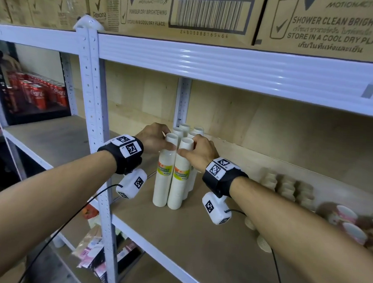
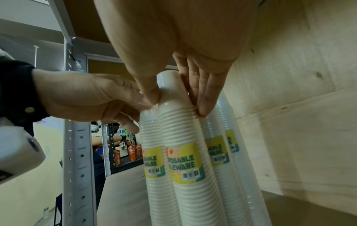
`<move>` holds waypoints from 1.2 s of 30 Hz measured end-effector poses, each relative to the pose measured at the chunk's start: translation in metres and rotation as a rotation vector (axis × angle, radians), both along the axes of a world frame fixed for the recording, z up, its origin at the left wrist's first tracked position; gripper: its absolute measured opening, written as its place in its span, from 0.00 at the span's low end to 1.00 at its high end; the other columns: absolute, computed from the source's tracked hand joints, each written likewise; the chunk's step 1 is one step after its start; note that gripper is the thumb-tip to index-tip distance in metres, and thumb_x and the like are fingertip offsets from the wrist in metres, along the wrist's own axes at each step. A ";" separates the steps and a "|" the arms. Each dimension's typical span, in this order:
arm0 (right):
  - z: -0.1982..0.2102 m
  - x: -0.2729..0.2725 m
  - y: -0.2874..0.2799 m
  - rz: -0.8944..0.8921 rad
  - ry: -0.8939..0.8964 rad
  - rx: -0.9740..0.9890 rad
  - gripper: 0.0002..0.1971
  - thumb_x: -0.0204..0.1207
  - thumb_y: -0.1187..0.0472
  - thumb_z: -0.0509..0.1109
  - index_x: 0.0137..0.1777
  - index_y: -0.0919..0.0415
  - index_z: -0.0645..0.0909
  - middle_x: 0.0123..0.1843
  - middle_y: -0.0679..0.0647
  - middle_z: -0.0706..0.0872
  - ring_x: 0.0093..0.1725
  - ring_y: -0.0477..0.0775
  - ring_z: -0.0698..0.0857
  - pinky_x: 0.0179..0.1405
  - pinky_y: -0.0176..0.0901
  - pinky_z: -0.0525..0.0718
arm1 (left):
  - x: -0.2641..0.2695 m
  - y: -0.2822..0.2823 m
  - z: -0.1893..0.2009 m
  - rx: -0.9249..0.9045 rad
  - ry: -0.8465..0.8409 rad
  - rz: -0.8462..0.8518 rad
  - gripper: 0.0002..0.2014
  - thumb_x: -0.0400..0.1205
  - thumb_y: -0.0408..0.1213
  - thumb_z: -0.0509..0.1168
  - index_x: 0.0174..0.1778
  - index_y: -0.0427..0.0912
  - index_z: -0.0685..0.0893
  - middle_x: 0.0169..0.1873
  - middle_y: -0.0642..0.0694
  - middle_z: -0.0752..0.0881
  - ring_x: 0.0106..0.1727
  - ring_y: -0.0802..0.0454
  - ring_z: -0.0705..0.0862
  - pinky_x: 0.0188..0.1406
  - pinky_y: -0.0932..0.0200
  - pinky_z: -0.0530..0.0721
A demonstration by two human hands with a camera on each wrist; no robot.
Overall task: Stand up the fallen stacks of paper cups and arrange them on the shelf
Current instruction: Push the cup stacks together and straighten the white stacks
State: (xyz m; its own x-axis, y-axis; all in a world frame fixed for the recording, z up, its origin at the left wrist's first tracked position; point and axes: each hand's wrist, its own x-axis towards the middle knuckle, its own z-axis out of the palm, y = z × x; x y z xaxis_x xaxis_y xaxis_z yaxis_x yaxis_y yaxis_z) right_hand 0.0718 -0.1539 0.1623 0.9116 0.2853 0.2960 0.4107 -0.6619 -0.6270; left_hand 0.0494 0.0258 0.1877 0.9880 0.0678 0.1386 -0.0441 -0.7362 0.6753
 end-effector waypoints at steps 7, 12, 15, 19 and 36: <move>0.011 -0.004 -0.034 -0.026 -0.044 0.009 0.16 0.66 0.51 0.77 0.51 0.55 0.82 0.48 0.51 0.89 0.46 0.53 0.87 0.43 0.45 0.85 | 0.005 -0.034 0.011 -0.039 0.031 -0.059 0.15 0.73 0.39 0.78 0.52 0.41 0.85 0.46 0.38 0.89 0.42 0.43 0.90 0.39 0.47 0.90; 0.025 -0.001 -0.068 -0.101 -0.030 -0.030 0.17 0.67 0.50 0.78 0.51 0.57 0.81 0.47 0.52 0.86 0.45 0.54 0.86 0.40 0.44 0.83 | 0.016 -0.067 0.020 -0.037 0.028 -0.144 0.16 0.74 0.40 0.78 0.53 0.39 0.85 0.46 0.36 0.89 0.46 0.38 0.90 0.43 0.37 0.90; 0.033 0.001 -0.088 -0.142 -0.047 -0.063 0.17 0.68 0.49 0.77 0.51 0.58 0.81 0.47 0.53 0.86 0.46 0.55 0.85 0.41 0.45 0.83 | 0.025 -0.086 0.025 -0.041 0.011 -0.184 0.16 0.73 0.41 0.78 0.53 0.40 0.85 0.45 0.37 0.89 0.45 0.38 0.90 0.42 0.39 0.91; 0.040 0.007 -0.112 -0.219 -0.050 -0.078 0.19 0.67 0.48 0.76 0.51 0.59 0.80 0.46 0.54 0.85 0.45 0.55 0.85 0.36 0.43 0.80 | 0.043 -0.113 0.027 -0.062 -0.027 -0.212 0.17 0.72 0.41 0.78 0.53 0.41 0.85 0.45 0.40 0.89 0.43 0.41 0.91 0.40 0.41 0.92; 0.037 0.065 -0.154 -0.424 0.038 0.009 0.26 0.68 0.53 0.77 0.65 0.60 0.76 0.63 0.56 0.82 0.58 0.59 0.84 0.50 0.48 0.85 | 0.135 -0.177 0.001 -0.084 -0.139 -0.265 0.19 0.73 0.39 0.76 0.59 0.46 0.83 0.51 0.47 0.87 0.52 0.49 0.86 0.42 0.60 0.80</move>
